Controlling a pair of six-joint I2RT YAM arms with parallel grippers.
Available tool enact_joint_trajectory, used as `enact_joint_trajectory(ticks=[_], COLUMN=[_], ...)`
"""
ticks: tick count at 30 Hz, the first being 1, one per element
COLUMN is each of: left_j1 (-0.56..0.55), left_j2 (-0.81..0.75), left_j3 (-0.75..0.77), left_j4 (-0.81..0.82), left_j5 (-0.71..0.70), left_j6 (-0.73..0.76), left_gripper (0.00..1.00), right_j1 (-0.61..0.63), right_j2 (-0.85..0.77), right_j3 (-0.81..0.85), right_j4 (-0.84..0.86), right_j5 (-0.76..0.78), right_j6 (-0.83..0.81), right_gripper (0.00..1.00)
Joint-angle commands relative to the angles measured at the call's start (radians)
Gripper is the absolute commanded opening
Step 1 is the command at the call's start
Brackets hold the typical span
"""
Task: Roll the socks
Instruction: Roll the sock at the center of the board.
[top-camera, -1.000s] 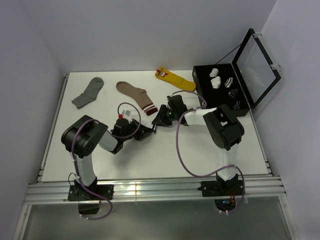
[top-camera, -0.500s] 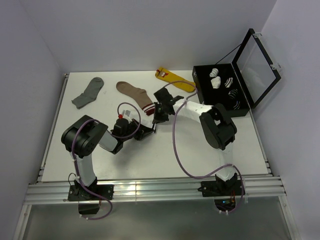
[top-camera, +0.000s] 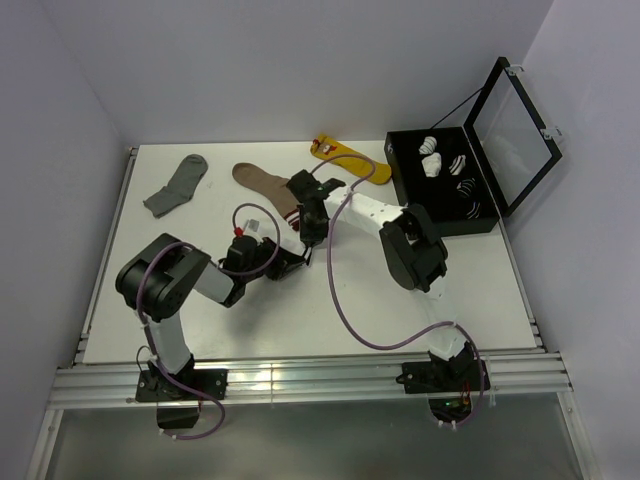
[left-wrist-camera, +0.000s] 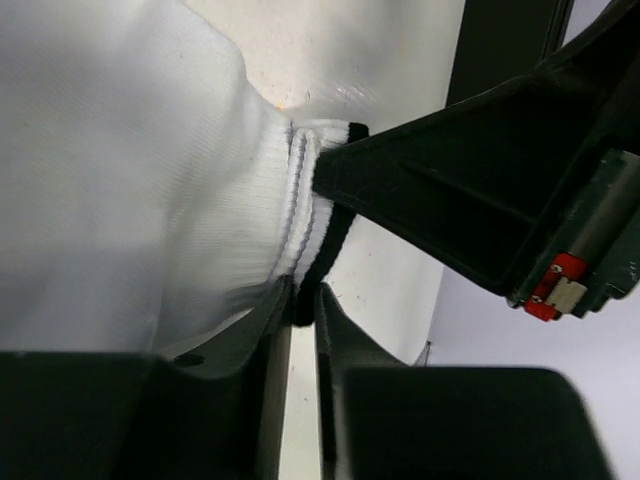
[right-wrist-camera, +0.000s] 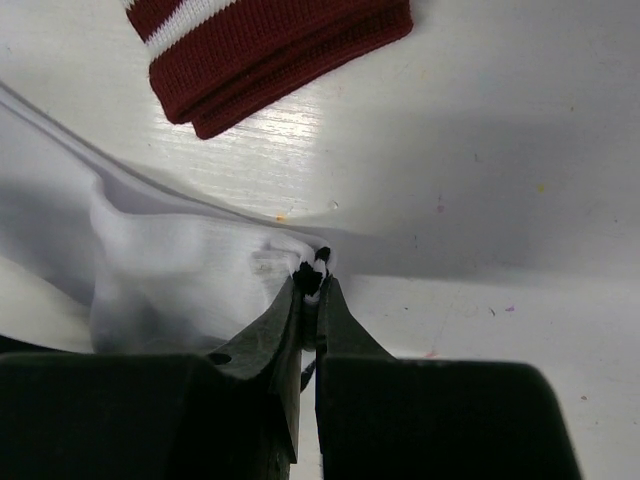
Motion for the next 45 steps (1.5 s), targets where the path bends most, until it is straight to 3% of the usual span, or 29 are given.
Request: enact_joint_trajectory(ticks=[1, 6, 11, 21, 28, 33, 38, 45], left_j1=[-0.009, -0.05, -0.132, -0.242, -0.245, -0.244, -0.209, -0.12], left_j2=[-0.071, -0.191, -0.237, -0.181, -0.132, -0.107, -0.112, -0.098], left_j3=[-0.017, 0.041, 0.11, 0.245, 0.279, 0.275, 0.224, 0.158], left_j4=[-0.204, -0.371, -0.468, -0.597, -0.649, -0.662, -0.622, -0.555], left_j5=[-0.092, -0.242, -0.369, -0.539, -0.565, -0.539, -0.444, -0.292], left_j6=[0.116, 0.237, 0.328, 0.438, 0.412, 0.374, 0.293, 0.197], left_gripper=[0.2, 0.39, 0.41, 0.43, 0.27, 0.0, 0.0, 0.0], right_j1=[0.011, 0.014, 0.016, 0.018, 0.018, 0.018, 0.005, -0.048], right_j2=[0.044, 0.048, 0.048, 0.046, 0.038, 0.012, -0.098, -0.262], right_j3=[0.041, 0.039, 0.049, 0.053, 0.049, 0.01, -0.17, -0.378], right_j4=[-0.076, -0.077, -0.082, -0.078, -0.07, -0.026, 0.137, 0.425], right_j5=[0.09, 0.092, 0.093, 0.081, 0.069, 0.028, -0.083, -0.225], right_j6=[-0.019, -0.014, -0.013, -0.014, -0.016, -0.025, -0.023, 0.033], right_gripper=[0.0, 0.0, 0.0, 0.0, 0.0, 0.0, 0.0, 0.25])
